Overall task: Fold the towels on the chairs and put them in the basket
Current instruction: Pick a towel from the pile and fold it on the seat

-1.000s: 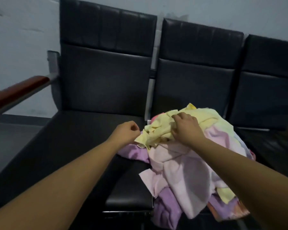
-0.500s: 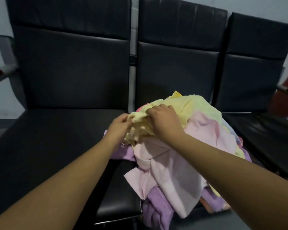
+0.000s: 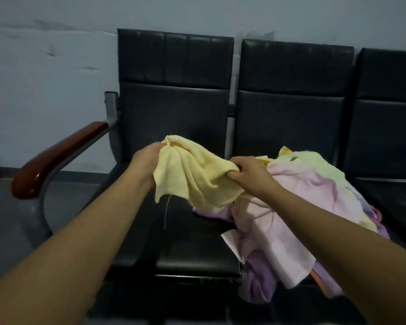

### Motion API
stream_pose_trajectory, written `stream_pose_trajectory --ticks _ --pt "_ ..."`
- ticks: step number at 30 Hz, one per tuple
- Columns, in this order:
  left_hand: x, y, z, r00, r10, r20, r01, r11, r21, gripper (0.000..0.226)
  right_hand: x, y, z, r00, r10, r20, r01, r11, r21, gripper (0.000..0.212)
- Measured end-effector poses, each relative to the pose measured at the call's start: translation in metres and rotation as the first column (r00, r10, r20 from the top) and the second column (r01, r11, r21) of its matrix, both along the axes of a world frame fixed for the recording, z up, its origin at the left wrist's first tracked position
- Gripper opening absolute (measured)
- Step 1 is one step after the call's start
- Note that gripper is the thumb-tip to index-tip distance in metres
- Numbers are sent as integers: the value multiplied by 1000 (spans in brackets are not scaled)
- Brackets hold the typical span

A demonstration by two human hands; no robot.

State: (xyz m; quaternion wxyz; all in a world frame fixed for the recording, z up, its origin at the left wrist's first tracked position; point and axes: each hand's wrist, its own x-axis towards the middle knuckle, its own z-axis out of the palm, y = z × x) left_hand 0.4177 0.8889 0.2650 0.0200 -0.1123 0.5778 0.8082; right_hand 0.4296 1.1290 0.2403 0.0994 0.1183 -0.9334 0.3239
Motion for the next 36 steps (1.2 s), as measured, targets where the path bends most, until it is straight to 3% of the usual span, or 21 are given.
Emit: stream_pose_trajectory --ticks 6,9,11,15,17,19,21,23,24,26,28,29,33,36 --pt "23 -25 -22 1000 -26 -8 27 972 234 28 32 -63 -2 972 153 177 -61 894 -443 14" --pt "36 -28 -54 998 -58 14 52 959 277 35 36 -84 -37 957 163 240 -21 865 -502 10" --pt "43 -34 -71 991 -109 75 93 976 199 37 35 -93 -65 948 158 277 24 829 -558 10" --pt "39 -51 -80 985 -137 106 131 989 62 33 29 -99 -89 853 337 397 61 692 -719 38" --pt "37 -52 -77 982 -158 102 144 980 136 36 28 -104 -90 795 436 421 15 681 -732 52" --pt "31 -51 -82 988 -139 71 119 967 227 48 24 -109 -89 793 443 418 24 664 -748 49" --pt "22 -50 -89 996 -61 65 58 997 49 66 20 -112 -84 804 411 430 165 541 -825 39" --pt "21 -53 -99 993 20 119 20 945 -326 85 13 -109 -81 781 405 475 335 370 -867 34" --pt "21 -56 -106 984 22 177 51 915 -399 97 10 -107 -80 761 414 499 402 303 -864 33" --pt "25 -59 -118 933 -179 313 279 909 -311 107 3 -103 -83 730 439 523 482 211 -850 36" --pt "33 -56 -123 849 -418 322 502 829 -248 95 -1 -99 -86 723 446 527 516 158 -842 47" --pt "34 -54 -125 850 -450 273 516 814 -266 83 -3 -97 -86 729 440 525 517 150 -843 50" --pt "27 -46 -121 946 -323 33 316 891 -325 26 -5 -87 -85 756 389 527 485 208 -849 47" --pt "25 -46 -115 971 -239 -22 231 953 -195 26 -5 -77 -87 759 323 564 475 316 -821 51"
